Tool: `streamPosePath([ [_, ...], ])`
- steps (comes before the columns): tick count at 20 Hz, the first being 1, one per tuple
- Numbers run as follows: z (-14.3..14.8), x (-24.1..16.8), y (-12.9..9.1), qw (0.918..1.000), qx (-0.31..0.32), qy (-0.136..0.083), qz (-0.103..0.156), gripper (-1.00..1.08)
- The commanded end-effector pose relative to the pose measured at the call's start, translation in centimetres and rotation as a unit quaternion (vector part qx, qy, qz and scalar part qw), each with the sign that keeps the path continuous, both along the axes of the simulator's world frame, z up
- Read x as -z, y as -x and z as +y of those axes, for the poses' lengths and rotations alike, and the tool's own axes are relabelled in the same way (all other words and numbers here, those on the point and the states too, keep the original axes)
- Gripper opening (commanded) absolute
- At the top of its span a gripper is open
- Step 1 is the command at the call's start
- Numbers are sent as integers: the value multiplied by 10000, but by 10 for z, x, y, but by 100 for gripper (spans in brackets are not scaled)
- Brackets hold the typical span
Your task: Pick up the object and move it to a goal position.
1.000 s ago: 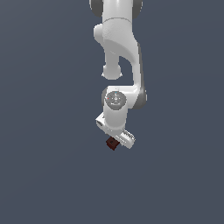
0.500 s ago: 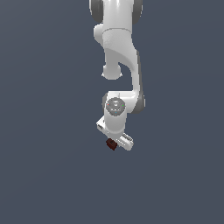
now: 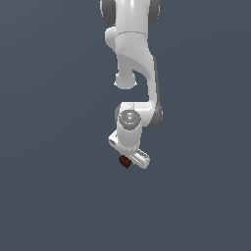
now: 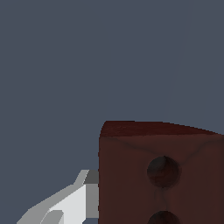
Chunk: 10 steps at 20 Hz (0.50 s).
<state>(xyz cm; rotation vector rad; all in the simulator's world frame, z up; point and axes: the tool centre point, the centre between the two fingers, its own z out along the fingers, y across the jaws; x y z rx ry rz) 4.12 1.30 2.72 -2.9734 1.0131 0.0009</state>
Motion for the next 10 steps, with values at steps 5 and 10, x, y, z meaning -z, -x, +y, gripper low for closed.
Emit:
streamPosePath([
  [5, -10, -9, -2, 10000, 0, 0, 0, -100],
  [10, -36, -34, -7, 10000, 0, 0, 0, -100],
])
